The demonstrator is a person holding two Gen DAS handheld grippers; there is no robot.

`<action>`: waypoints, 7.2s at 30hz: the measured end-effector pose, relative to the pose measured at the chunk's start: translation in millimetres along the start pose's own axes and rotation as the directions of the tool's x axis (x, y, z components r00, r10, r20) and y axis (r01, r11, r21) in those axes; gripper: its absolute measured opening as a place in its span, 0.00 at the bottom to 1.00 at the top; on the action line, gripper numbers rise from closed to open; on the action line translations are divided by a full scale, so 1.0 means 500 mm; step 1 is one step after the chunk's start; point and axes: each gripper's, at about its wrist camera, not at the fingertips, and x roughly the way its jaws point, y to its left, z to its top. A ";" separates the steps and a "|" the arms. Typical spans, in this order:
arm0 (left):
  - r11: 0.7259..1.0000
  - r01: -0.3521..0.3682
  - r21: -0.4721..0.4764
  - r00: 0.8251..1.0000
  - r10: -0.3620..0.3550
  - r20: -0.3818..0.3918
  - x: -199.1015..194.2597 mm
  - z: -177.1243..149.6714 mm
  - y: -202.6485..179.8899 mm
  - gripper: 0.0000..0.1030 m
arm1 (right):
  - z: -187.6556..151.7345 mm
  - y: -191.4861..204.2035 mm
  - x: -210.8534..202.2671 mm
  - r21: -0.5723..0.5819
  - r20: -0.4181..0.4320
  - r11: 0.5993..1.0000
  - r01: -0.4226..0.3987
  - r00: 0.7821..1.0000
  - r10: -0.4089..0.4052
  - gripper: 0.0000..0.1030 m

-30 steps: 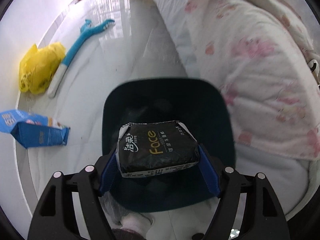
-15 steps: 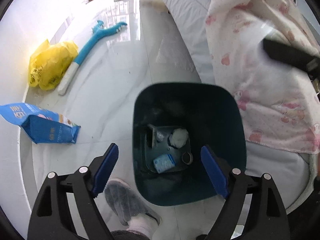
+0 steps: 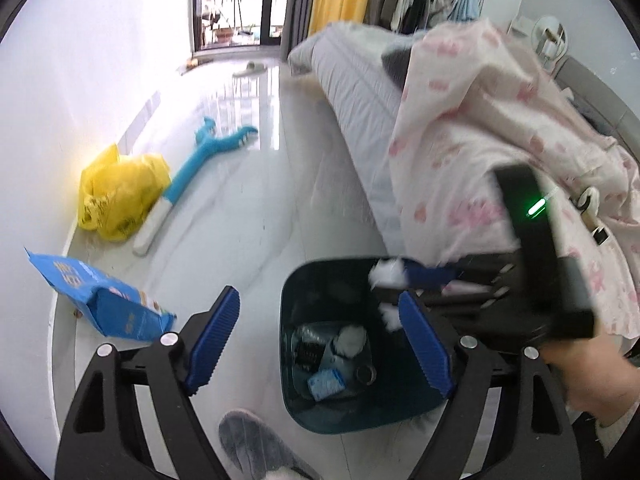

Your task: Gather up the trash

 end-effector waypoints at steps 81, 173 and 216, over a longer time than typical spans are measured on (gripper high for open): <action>0.835 0.371 0.406 0.868 -0.467 0.168 0.011 0.233 -0.529 0.82 | -0.222 -0.382 -0.509 0.277 0.354 0.880 0.386 0.810 -0.467 0.79; 0.821 0.495 0.285 0.866 -0.492 -0.086 0.147 0.171 -0.633 0.09 | -0.283 -0.464 -0.533 0.351 0.385 0.921 0.168 0.871 -0.305 0.48; 0.956 0.291 0.045 0.921 -0.267 -0.283 0.199 0.046 -0.151 0.09 | -0.020 -0.139 -0.284 0.090 0.333 0.996 -0.003 0.942 -0.028 0.48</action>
